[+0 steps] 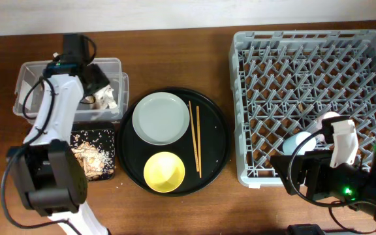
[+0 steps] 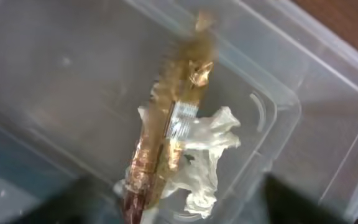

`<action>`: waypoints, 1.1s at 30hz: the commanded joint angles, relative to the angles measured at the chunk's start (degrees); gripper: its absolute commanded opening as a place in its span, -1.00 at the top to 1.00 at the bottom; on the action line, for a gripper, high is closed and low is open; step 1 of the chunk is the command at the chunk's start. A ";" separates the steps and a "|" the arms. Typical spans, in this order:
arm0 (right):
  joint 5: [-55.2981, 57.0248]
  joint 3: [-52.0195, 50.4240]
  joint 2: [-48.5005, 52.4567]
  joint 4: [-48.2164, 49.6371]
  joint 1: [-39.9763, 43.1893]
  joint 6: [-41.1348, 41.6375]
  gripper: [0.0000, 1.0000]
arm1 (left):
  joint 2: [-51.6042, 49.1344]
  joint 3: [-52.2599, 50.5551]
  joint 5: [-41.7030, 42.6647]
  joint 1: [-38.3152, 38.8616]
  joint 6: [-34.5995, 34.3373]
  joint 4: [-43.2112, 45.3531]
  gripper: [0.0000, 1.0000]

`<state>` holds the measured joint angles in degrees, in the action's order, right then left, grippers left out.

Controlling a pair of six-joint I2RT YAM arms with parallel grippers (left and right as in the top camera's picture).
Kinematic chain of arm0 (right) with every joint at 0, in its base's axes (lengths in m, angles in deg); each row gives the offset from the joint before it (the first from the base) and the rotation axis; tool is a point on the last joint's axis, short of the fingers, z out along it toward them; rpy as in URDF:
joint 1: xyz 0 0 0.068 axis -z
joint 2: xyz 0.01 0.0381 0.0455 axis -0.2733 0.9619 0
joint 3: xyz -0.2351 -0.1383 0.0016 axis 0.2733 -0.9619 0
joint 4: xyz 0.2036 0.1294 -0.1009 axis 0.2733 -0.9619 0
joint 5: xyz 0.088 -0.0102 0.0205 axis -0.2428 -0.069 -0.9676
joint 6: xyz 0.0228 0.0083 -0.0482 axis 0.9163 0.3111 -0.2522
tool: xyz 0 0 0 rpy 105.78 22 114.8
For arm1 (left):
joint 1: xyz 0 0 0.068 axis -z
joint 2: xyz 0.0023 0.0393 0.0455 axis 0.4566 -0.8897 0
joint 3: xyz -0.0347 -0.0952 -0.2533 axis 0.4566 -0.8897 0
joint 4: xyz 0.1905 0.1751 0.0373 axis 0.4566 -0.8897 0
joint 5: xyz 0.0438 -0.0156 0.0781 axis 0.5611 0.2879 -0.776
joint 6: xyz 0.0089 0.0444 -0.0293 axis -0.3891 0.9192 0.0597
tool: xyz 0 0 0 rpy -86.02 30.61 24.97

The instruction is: Sort waste into correct bins and load items into the dishwasher rack

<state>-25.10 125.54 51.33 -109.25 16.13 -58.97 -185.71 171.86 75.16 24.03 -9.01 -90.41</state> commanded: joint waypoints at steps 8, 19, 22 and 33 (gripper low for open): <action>9.53 0.13 -0.15 0.37 -0.44 0.00 -0.97 | 25.66 7.50 6.69 14.25 16.02 -27.85 -0.64; 9.53 0.13 -0.15 0.39 -0.42 0.00 -0.98 | 46.86 7.50 6.64 24.79 15.98 -36.33 -0.99; 9.53 0.13 -0.15 0.37 -0.44 0.00 -0.97 | 46.84 7.48 4.24 24.76 16.02 -38.01 -0.99; 9.53 0.13 -0.15 0.37 -0.42 0.00 -0.97 | 72.13 -25.83 16.72 15.91 40.85 0.59 -0.99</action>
<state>-16.23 125.60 51.35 -108.86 16.13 -58.99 -124.08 158.79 87.33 42.94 27.06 -95.66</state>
